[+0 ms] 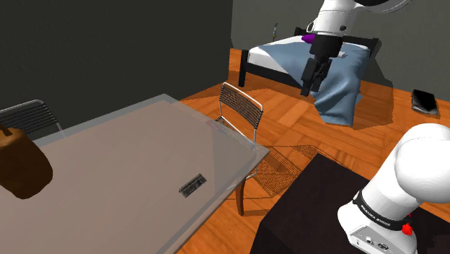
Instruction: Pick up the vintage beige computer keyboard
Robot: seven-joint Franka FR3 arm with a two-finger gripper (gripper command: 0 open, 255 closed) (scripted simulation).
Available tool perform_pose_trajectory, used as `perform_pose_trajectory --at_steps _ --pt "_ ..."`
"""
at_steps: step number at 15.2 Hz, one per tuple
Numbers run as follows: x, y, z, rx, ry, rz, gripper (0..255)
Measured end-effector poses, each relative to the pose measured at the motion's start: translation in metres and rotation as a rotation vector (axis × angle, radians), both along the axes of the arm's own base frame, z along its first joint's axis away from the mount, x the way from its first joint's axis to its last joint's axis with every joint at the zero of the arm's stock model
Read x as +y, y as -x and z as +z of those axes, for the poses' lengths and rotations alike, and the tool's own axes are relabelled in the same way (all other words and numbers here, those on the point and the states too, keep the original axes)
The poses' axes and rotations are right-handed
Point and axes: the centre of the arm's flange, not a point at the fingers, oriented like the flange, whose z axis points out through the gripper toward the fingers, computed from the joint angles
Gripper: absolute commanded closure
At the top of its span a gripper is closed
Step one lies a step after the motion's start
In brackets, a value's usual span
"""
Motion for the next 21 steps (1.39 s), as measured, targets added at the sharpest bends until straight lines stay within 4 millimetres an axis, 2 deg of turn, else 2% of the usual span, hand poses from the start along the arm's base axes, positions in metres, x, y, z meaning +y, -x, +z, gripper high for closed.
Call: perform_pose_trajectory --at_steps 3,10,14,21 --pt "0.012 0.002 -0.010 0.004 0.000 -0.038 0" --pt "0.074 -0.006 -0.068 0.027 -0.001 -0.259 0" --pt "0.115 -0.019 -0.104 0.040 -0.002 -0.391 0" --pt "0.174 -0.046 -0.168 0.064 -0.002 -0.623 0"
